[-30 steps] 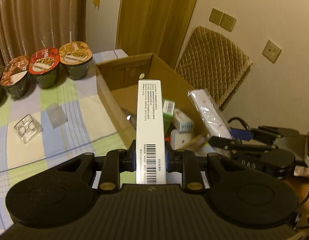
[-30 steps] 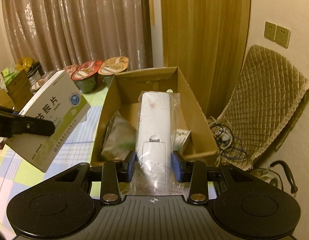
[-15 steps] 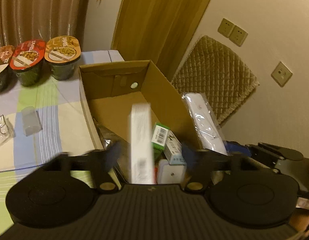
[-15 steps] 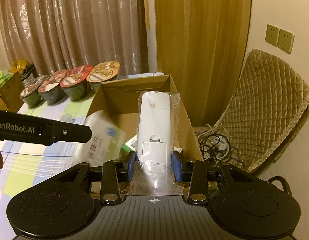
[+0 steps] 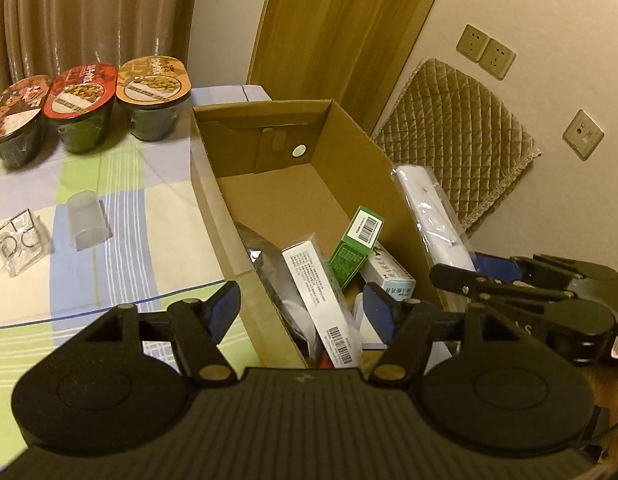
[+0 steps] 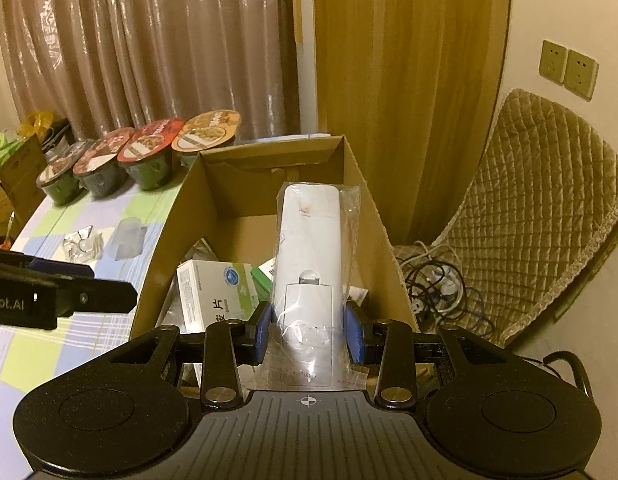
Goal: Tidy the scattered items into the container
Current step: 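Lower both items into the cardboard box and open both tools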
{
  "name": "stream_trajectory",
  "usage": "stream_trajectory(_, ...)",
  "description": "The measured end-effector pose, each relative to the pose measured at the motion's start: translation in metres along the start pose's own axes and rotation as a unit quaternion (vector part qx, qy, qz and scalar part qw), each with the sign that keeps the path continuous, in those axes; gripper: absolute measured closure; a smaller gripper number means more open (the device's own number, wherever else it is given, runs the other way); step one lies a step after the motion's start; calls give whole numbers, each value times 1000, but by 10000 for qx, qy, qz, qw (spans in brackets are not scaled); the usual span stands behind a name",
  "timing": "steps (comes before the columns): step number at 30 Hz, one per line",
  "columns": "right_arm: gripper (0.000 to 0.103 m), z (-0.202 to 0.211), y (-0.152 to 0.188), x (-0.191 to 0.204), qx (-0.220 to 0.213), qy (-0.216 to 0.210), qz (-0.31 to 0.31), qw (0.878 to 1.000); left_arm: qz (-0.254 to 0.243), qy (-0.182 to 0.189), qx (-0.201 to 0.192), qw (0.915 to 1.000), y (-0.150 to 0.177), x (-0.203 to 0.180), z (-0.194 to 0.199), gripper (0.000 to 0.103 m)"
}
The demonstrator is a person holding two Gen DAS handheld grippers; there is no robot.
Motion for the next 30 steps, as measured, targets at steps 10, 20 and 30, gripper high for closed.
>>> stream_trajectory(10,61,-20,-36,13,-210,-186,174,9995,85,-75,-29,9999,2,8,7,40)
stream_trajectory(20,10,-16,-19,-2,-184,-239,-41,9995,174,-99,-11,9998,11,15,10,40)
stream_trajectory(30,10,3,5,0,-97,-255,-102,9996,241,-158,22,9996,29,21,23,38)
Point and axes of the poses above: each gripper's, at about its wrist camera, not at the fingertips, and z roughly against the way its jaws point, x to its left, y to its underside, the point moved 6 cm from there along -z, roughly the way its jaws point, and after that the axes turned 9 degrees about y, right-handed, at the moved point
